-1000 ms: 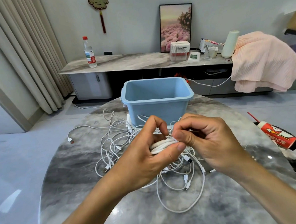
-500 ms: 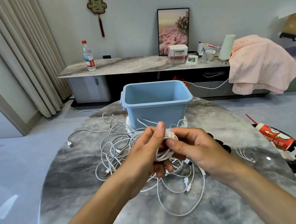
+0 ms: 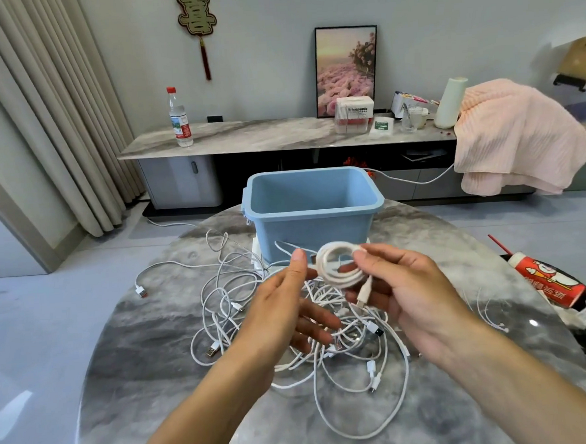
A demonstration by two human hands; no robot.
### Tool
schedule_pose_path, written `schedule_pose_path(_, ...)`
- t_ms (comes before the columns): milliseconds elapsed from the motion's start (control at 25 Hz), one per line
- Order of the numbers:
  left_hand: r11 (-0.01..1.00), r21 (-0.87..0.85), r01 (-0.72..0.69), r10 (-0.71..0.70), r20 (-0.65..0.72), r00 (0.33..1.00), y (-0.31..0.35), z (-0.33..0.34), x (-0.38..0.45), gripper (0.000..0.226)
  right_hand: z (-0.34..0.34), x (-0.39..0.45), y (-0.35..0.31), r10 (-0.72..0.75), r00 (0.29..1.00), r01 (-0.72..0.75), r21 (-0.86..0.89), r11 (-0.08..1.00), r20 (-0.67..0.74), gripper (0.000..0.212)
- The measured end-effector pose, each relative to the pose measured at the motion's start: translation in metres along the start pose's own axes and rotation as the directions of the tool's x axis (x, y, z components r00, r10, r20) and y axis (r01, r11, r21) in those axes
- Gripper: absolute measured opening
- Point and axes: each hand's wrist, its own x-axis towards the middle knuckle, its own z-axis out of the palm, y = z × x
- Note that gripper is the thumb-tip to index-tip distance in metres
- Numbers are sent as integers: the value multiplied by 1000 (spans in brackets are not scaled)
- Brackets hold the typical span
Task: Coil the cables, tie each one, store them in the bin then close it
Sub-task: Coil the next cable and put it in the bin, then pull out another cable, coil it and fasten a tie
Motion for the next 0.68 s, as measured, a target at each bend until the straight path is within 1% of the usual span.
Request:
schedule_pose_path(80, 1000, -14, -1, 1, -47, 999, 1, -4, 3, 46, 8, 16, -22, -25, 999, 26, 28, 999, -41, 8)
schedule_pose_path(160, 1000, -29, -2, 0, -68, 998, -1, -6, 6, 41, 20, 54, -46, -3, 994, 16, 120, 993, -105, 9)
schedule_pose_path(200, 1000, -27, -1, -1, -73, 997, -2, -6, 7, 39, 27, 78, -57, 22, 991, 2, 184, 983, -128, 15)
schedule_pose_path(240, 1000, -25, 1, -3, -78, 997, -3, -5, 8, 38, 33, 99, -68, 59, 987, -26, 218, 976, -148, 27)
schedule_pose_path(280, 1000, -21, 3, -4, -83, 997, -5, -5, 9, 37, 36, 117, -75, 99, 981, -70, 171, 983, -165, 42)
schedule_pose_path(320, 1000, -17, 3, -5, -94, 996, -5, -5, 10, 37, 35, 131, -72, 123, 973, -112, 70, 991, -193, 53)
schedule_pose_path(360, 1000, -15, 4, -6, -108, 994, -5, -6, 12, 37, 32, 136, -63, 118, 965, -139, -74, 988, -235, 55)
schedule_pose_path(400, 1000, -19, 9, -11, -118, 993, -5, -8, 14, 37, 28, 129, -47, 80, 963, -139, -219, 966, -258, 51)
schedule_pose_path(440, 1000, -22, 11, -13, -128, 992, -6, -10, 18, 36, 22, 115, -27, 31, 971, -114, -345, 932, -239, 44)
schedule_pose_path(480, 1000, -20, 7, -10, -130, 991, -6, -11, 20, 34, 14, 100, -4, 1, 985, -83, -466, 881, -174, 32)
schedule_pose_path(520, 1000, 8, 2, -1, -130, 991, -7, -13, 24, 31, 3, 82, 20, 6, 996, -58, -565, 823, -93, 18)
schedule_pose_path(560, 998, 62, -5, 12, -128, 992, -9, -14, 27, 26, -8, 63, 40, 24, 999, -33, -652, 758, -23, 13)
schedule_pose_path(600, 984, 177, -33, 58, -137, 989, -16, -17, 31, 21, -19, 49, 55, 40, 998, 5, -744, 668, 42, 12)
schedule_pose_path(640, 916, 392, -80, 145, -141, 979, -24, -22, 36, 16, -28, 37, 65, 56, 992, 68, -843, 534, 116, 8)
schedule_pose_path(680, 735, 669, -112, 244, -106, 964, -34, -30, 43, 14, -35, 29, 70, 62, 979, 156, -911, 381, 194, 8)
